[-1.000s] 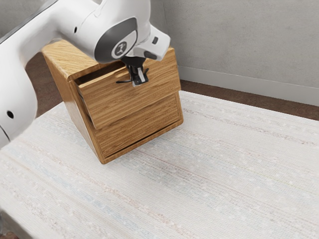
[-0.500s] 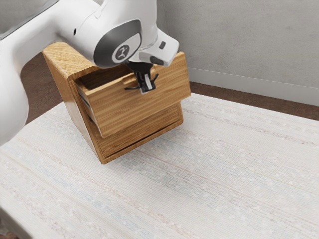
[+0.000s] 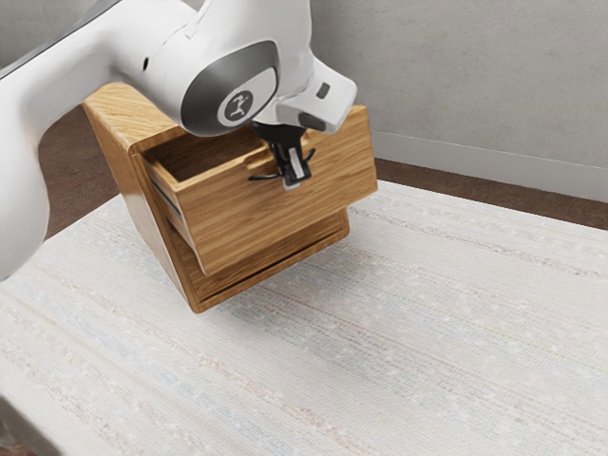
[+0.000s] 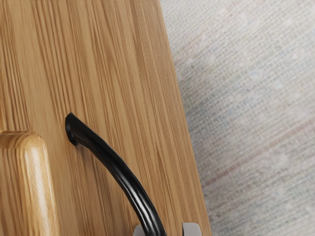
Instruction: Pull the drawer handle with one arm to open the drawer
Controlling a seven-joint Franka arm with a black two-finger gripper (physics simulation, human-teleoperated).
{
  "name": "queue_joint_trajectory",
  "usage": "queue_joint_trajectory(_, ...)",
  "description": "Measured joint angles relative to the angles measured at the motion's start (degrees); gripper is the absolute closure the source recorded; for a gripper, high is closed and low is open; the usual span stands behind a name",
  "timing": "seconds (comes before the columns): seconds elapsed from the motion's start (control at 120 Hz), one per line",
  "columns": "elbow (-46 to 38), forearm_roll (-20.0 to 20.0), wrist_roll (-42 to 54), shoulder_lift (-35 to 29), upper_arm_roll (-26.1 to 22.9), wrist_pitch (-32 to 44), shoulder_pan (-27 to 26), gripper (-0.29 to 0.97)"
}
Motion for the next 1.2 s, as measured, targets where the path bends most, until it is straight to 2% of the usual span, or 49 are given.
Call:
queue_joint_trajectory(0.483,-3.73,-0.19,-1.36,-3.57,-1.47,-0.38,-3.13,0.73)
queue_joint_trajectory(0.833,-4.79,0.24,-2.7,-3.81,-1.68,-0.57,-5.0,0.7)
queue_joint_trajectory(0.9,-4.9,0.41,-2.98,-3.84,-1.87,-0.52,-5.18,0.76)
queue_joint_trajectory(1.2,-4.94,0.08,-3.84,-4.02,-1.86,-0.64,-5.34,0.66)
